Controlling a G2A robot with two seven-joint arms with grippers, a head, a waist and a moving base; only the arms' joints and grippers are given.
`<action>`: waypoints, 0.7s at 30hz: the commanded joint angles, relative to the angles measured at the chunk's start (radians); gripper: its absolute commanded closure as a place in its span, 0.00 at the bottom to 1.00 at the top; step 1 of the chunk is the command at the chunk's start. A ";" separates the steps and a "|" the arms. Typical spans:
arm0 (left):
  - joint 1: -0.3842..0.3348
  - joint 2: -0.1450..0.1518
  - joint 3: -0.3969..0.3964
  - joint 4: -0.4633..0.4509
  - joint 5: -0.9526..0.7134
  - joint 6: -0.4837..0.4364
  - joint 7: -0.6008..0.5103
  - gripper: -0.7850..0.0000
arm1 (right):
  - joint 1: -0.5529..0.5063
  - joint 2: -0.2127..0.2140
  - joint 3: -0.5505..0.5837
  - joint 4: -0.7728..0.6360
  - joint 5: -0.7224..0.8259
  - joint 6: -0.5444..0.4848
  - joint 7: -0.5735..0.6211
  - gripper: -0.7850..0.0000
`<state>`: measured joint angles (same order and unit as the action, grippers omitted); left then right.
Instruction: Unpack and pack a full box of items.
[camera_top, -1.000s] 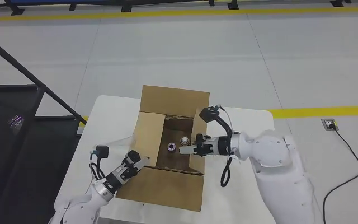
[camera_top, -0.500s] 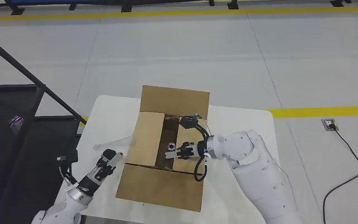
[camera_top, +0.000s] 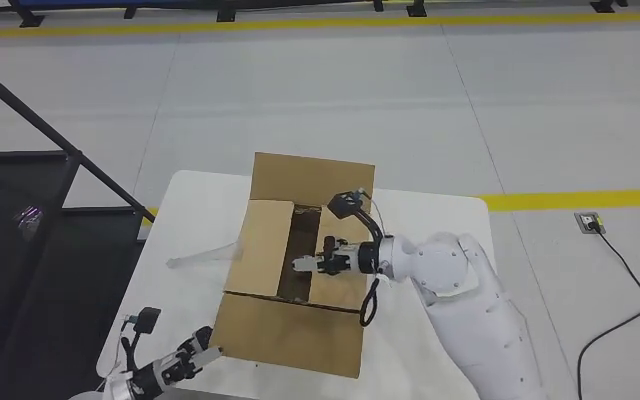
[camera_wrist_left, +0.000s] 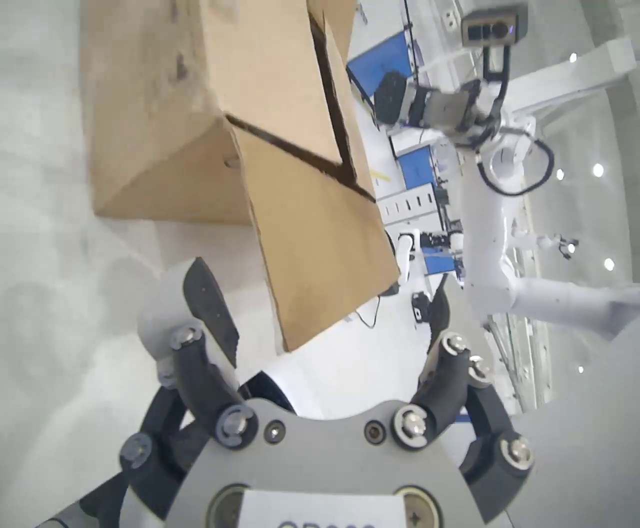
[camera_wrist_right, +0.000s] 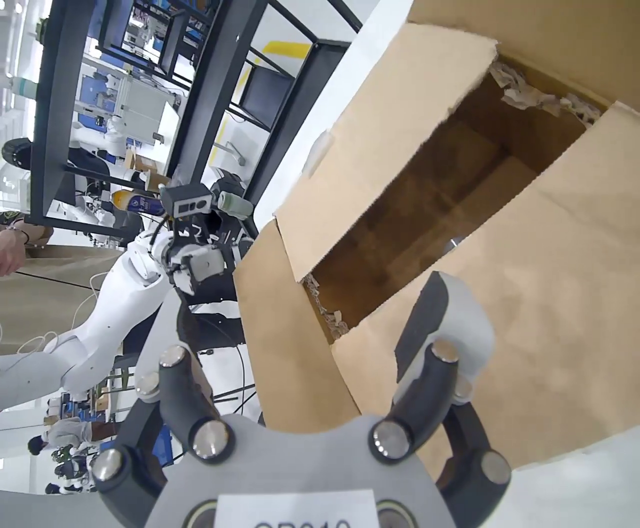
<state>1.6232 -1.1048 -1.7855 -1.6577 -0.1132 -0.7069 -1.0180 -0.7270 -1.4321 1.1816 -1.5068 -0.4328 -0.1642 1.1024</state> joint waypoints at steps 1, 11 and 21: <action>-0.002 0.005 0.023 -0.001 -0.053 -0.019 -0.065 0.00 | -0.006 0.003 0.017 -0.007 -0.036 0.035 -0.087 0.00; 0.011 0.042 0.029 -0.060 -0.251 0.006 -0.101 0.00 | 0.002 0.006 0.102 0.103 -0.095 0.209 -0.433 0.00; -0.033 0.058 0.034 -0.086 -0.337 0.052 -0.058 0.00 | 0.200 -0.019 0.022 0.477 -0.145 0.176 -0.615 0.00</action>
<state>1.5993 -1.0462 -1.7590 -1.7389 -0.4426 -0.6758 -1.0926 -0.5500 -1.4459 1.2181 -1.0739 -0.5875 0.0125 0.4994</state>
